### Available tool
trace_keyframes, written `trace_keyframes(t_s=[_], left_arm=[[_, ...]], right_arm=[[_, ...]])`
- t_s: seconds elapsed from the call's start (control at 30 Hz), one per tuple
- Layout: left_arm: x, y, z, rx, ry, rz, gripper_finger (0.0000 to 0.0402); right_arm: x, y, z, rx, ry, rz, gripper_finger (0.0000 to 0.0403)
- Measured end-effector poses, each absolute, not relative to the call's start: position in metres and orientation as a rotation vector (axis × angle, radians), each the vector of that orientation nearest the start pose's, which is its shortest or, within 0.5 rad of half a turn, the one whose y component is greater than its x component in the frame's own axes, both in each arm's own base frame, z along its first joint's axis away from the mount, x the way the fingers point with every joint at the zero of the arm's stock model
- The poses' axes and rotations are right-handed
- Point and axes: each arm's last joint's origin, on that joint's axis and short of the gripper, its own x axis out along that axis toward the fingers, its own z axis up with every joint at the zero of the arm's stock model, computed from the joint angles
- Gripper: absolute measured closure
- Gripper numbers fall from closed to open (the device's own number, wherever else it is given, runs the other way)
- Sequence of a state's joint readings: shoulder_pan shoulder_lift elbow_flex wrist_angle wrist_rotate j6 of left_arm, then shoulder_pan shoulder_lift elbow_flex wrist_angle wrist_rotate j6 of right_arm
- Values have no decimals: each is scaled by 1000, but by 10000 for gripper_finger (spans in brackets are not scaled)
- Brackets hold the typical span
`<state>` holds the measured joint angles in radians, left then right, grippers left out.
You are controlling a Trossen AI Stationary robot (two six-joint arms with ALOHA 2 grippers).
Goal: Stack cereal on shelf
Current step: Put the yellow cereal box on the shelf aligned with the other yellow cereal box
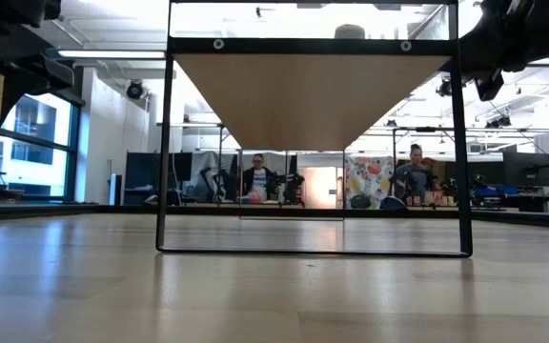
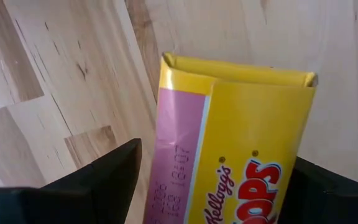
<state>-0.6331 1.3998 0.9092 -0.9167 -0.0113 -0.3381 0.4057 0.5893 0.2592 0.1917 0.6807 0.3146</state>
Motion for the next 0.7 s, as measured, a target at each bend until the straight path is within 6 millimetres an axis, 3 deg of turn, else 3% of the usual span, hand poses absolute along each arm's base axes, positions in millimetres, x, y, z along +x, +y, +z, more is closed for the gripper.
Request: trace_keyframes(t_s=[0.23,0.5,0.7], left_arm=[[190,-139,206,182,1403,-271,126],[195,-140,209,150,1348,-286,197],[200,-145,231,133,1326,-304,237]], right_arm=[[138,40,214,240,77,-293,402],[138,39,215,240,74,-295,402],[138,39,215,242,70,-295,402]])
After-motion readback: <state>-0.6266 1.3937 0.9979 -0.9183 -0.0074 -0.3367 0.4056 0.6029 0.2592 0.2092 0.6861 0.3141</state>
